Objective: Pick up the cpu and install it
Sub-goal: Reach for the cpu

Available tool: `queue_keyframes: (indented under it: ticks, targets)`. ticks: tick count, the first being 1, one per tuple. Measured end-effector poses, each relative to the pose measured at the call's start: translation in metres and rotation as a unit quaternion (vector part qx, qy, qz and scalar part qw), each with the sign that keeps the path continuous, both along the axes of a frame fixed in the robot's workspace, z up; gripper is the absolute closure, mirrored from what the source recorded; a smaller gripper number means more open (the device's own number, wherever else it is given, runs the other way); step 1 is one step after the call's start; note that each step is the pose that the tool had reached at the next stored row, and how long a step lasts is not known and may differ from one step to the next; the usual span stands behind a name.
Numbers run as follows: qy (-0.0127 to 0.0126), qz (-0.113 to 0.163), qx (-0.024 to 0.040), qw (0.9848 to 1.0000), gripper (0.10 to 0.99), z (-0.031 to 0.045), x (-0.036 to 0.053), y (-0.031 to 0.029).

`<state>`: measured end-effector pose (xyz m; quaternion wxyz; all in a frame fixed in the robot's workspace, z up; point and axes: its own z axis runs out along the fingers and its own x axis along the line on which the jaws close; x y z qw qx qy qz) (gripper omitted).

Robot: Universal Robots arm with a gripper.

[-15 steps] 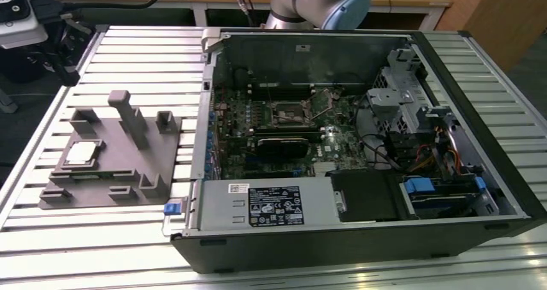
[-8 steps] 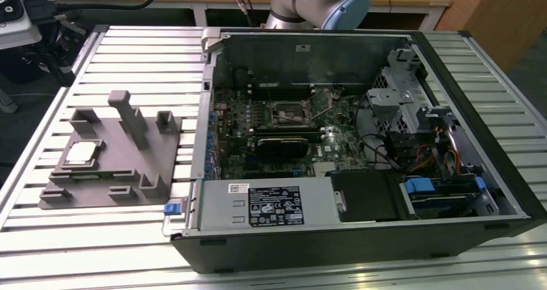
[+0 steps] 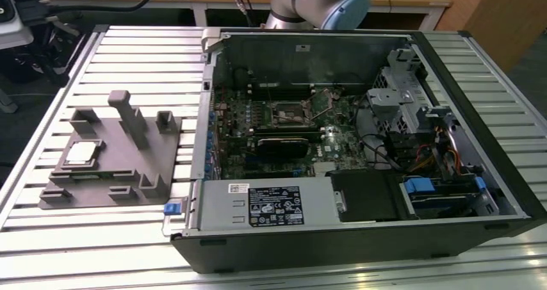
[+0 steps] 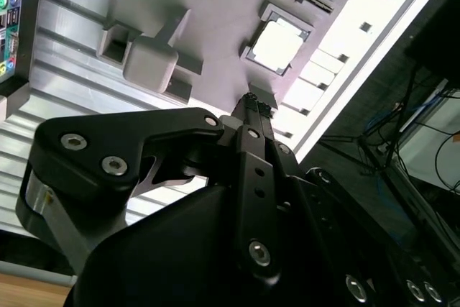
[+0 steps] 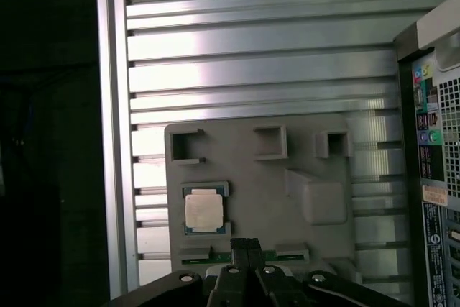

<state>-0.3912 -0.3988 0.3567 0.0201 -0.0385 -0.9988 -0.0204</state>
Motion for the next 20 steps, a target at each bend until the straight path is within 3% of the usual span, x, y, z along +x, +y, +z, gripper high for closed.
queue_keyframes:
  ticks: [20]
  targets:
    - [0.0053, 0.0, 0.0, 1.0, 0.98, -0.0041, -0.0196, 0.0]
